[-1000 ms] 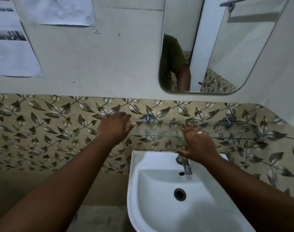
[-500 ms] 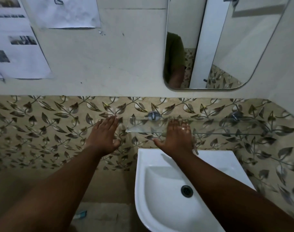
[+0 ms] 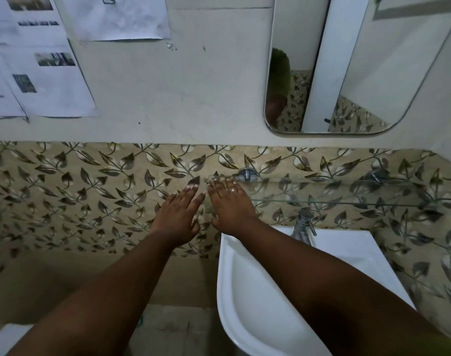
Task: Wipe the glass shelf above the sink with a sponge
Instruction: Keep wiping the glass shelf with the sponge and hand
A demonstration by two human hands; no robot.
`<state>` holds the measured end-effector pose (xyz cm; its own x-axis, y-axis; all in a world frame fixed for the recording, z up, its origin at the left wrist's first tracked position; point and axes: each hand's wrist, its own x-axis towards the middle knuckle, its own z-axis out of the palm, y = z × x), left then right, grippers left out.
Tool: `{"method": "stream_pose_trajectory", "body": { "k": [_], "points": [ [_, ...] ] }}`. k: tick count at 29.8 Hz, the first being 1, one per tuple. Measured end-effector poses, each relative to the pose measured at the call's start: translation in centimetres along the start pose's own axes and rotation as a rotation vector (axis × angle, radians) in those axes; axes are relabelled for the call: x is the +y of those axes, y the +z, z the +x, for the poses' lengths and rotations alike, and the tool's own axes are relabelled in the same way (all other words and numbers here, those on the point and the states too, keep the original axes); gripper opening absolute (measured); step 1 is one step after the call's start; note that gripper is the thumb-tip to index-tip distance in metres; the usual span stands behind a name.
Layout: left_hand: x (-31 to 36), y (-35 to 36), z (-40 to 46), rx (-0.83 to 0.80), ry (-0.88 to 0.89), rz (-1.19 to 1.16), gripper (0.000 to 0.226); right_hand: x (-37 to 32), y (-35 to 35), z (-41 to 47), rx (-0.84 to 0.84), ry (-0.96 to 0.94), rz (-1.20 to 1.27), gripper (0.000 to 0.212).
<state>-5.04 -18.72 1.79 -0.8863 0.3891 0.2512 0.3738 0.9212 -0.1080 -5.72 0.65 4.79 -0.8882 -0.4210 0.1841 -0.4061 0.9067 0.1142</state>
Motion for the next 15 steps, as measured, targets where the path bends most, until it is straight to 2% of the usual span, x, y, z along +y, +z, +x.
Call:
{"method": "stream_pose_trajectory", "body": {
  "k": [3,5,15],
  "points": [
    [0.1,0.0,0.1,0.007,-0.007,-0.003,0.085,2.4,0.2,-1.2,0.015,-0.109,-0.044,0.094],
    [-0.1,0.2,0.0,0.000,-0.010,-0.003,0.086,4.4,0.4,-2.6,0.043,-0.098,-0.073,0.095],
    [-0.2,0.6,0.1,0.001,-0.055,-0.008,0.090,20.1,1.2,-15.3,0.230,0.504,-0.096,0.074]
  ]
}}
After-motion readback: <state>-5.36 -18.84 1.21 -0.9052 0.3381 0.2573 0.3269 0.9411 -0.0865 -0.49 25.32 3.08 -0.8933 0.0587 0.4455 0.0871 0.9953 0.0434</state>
